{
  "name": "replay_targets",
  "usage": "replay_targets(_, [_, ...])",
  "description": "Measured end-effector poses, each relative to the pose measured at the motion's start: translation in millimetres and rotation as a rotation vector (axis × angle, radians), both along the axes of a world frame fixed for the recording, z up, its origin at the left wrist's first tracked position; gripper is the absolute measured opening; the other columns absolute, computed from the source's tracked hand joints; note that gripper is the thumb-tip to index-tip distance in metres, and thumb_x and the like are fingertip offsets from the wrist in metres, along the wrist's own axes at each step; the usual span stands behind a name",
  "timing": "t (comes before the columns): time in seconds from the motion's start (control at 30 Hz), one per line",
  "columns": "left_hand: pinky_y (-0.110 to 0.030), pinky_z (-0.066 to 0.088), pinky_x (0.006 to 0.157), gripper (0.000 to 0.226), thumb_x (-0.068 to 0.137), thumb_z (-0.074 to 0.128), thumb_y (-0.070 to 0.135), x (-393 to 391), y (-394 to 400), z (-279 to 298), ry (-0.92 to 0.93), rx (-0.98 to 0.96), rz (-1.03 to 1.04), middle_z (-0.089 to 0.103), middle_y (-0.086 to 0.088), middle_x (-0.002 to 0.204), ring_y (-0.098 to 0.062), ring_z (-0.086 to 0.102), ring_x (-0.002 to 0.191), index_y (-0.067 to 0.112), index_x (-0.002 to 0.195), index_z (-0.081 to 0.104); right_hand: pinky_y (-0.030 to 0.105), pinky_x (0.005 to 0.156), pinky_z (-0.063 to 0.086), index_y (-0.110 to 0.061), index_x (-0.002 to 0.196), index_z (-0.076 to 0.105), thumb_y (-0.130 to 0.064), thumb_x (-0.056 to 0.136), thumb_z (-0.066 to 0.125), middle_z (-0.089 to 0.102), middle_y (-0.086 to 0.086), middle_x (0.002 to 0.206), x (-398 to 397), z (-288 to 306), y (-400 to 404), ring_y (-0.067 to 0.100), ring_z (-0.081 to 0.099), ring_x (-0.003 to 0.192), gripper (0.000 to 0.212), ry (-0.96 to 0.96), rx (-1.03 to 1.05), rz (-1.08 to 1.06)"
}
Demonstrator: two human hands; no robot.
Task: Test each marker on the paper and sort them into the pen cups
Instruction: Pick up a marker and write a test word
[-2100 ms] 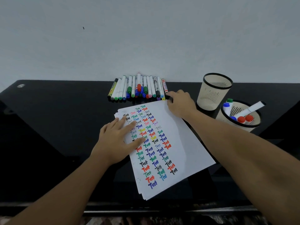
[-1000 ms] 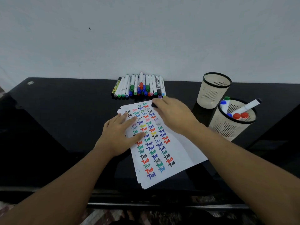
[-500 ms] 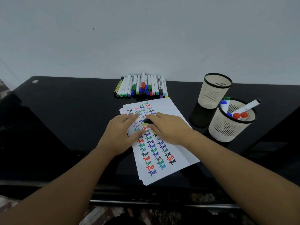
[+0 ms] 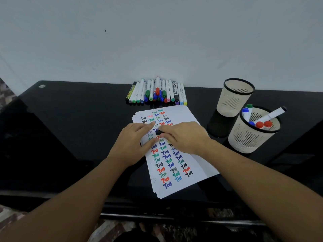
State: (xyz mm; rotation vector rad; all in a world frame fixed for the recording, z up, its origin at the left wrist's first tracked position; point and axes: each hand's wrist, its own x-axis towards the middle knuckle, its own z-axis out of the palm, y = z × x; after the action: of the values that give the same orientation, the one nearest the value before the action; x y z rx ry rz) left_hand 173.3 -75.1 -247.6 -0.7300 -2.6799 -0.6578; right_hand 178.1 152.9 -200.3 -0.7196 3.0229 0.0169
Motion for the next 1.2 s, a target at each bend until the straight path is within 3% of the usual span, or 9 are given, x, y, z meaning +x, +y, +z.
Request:
replay_targets(0.43, [-0.037, 0.047, 0.094, 0.034, 0.101, 0.054, 0.036, 0, -1, -1, 0.124, -0.024, -0.075, 0.068, 0.003, 0.12, -0.018, 0.057, 0.112, 0.019, 0.126, 0.069, 0.04, 0.067, 0.056, -0.035, 0.137, 0.048, -0.063, 0.106, 0.032, 0.067, -0.007, 0.094, 4, 4, -2, 0.017, 0.065, 0.08, 0.045, -0.002, -0.058, 0.007])
replay_targets(0.53, [-0.04, 0.049, 0.093, 0.027, 0.101, 0.061, 0.031, -1, -2, -1, 0.1, -0.016, -0.059, 0.068, 0.003, 0.119, -0.018, 0.056, 0.111, 0.017, 0.122, 0.071, 0.04, 0.06, 0.049, -0.029, 0.147, 0.029, -0.037, 0.109, 0.039, 0.062, -0.001, 0.092, 9, 7, 5, 0.019, 0.06, 0.07, 0.04, -0.059, -0.204, -0.08])
replay_targets(0.6, [-0.04, 0.049, 0.094, 0.027, 0.099, 0.064, 0.031, -1, -2, -2, 0.073, -0.02, -0.048, 0.068, 0.003, 0.119, -0.018, 0.056, 0.112, 0.018, 0.121, 0.071, 0.041, 0.058, 0.048, -0.037, 0.145, 0.024, -0.021, 0.107, 0.041, 0.06, 0.004, 0.101, 12, 10, 12, 0.021, 0.06, 0.071, 0.045, -0.087, -0.266, -0.123])
replay_targets(0.7, [-0.041, 0.049, 0.098, 0.034, 0.098, 0.062, 0.037, 1, -1, 1, 0.006, -0.011, -0.024, 0.066, 0.005, 0.124, -0.018, 0.054, 0.117, 0.021, 0.127, 0.069, 0.049, 0.078, 0.058, -0.041, 0.132, 0.046, -0.014, 0.107, 0.04, 0.062, 0.001, 0.112, 16, 13, 25, 0.023, 0.066, 0.09, 0.038, -0.042, -0.35, -0.189])
replay_targets(0.8, [-0.04, 0.042, 0.108, 0.055, 0.1, 0.055, 0.047, 6, 2, 8, -0.11, -0.015, -0.004, 0.056, 0.006, 0.142, -0.017, 0.044, 0.131, 0.033, 0.152, 0.043, 0.037, 0.093, 0.056, -0.032, 0.12, 0.067, -0.015, 0.108, 0.038, 0.065, -0.009, 0.118, 25, 20, 33, 0.011, 0.067, 0.102, 0.036, -0.114, -0.726, -0.326])
replay_targets(0.93, [-0.047, 0.02, 0.121, 0.067, 0.099, 0.037, 0.066, 9, 7, 26, -0.318, -0.268, -0.072, 0.01, -0.002, 0.17, -0.028, 0.015, 0.153, 0.063, 0.151, -0.007, 0.039, 0.091, 0.058, -0.04, 0.126, 0.057, 0.003, 0.1, 0.049, 0.061, -0.009, 0.123, 43, 17, 42, 0.013, 0.067, 0.106, 0.051, -0.308, -1.0, -0.4])
replay_targets(1.03, [-0.047, 0.007, 0.123, 0.062, 0.094, 0.029, 0.076, 11, 14, 32, -0.371, -0.4, -0.124, -0.013, -0.001, 0.17, -0.027, -0.002, 0.156, 0.069, 0.148, -0.002, 0.036, 0.085, 0.059, -0.035, 0.115, 0.052, -0.005, 0.099, 0.064, 0.061, -0.002, 0.11, 53, 6, 47, 0.02, 0.068, 0.095, 0.036, -0.264, -1.012, -0.402])
replay_targets(1.13, [-0.05, 0.004, 0.125, 0.062, 0.086, 0.017, 0.088, 13, 17, 23, -0.342, -0.46, -0.129, -0.014, 0.001, 0.169, -0.026, -0.007, 0.156, 0.073, 0.145, 0.002, 0.031, 0.08, 0.056, -0.029, 0.112, 0.054, -0.027, 0.108, 0.054, 0.066, 0.001, 0.094, 65, 2, 43, 0.018, 0.069, 0.084, 0.005, -0.203, -1.16, -0.442])
replay_targets(1.2, [-0.049, 0.003, 0.125, 0.065, 0.084, 0.009, 0.091, 16, 19, 14, -0.308, -0.438, -0.116, -0.007, 0.001, 0.17, -0.024, -0.005, 0.156, 0.071, 0.146, 0.004, 0.031, 0.078, 0.053, -0.031, 0.116, 0.061, -0.05, 0.106, 0.048, 0.065, -0.003, 0.08, 73, 0, 40, 0.011, 0.063, 0.072, 0.025, -0.181, -1.224, -0.477])
